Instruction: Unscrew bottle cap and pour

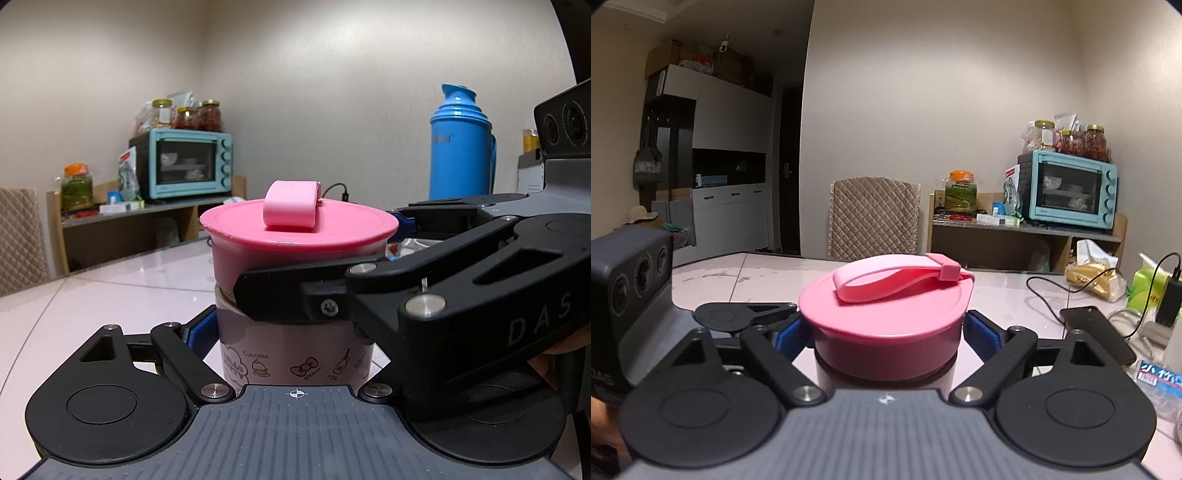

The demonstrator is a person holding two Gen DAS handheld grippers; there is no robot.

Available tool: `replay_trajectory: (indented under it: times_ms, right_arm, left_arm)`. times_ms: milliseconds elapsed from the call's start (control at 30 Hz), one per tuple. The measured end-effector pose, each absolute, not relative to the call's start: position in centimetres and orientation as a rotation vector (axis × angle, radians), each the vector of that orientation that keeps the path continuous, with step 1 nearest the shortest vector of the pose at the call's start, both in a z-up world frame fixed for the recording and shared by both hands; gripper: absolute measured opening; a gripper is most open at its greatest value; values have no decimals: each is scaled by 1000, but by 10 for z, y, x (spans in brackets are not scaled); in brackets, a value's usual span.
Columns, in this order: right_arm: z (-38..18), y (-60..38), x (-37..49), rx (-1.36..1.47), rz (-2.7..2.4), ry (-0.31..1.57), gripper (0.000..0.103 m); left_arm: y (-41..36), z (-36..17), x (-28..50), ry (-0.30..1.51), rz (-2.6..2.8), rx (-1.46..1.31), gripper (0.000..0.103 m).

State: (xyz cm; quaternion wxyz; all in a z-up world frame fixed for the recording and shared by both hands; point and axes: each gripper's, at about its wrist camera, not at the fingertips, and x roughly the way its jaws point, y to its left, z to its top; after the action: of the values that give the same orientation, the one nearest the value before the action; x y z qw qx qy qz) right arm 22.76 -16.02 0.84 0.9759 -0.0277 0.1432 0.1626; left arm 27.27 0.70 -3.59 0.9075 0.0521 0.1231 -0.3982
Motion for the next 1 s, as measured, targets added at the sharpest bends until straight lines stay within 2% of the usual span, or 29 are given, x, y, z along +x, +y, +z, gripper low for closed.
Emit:
replay_trajectory:
  times_ms: [467,1000]
  right_arm:
    - [8,-164,226,-133,413,266,85]
    - [17,-209,255,-159,778,286,85]
  left_arm:
    - [7,-36,273,254,-822,108,90]
    - [7,-36,272,253,-822,108,90]
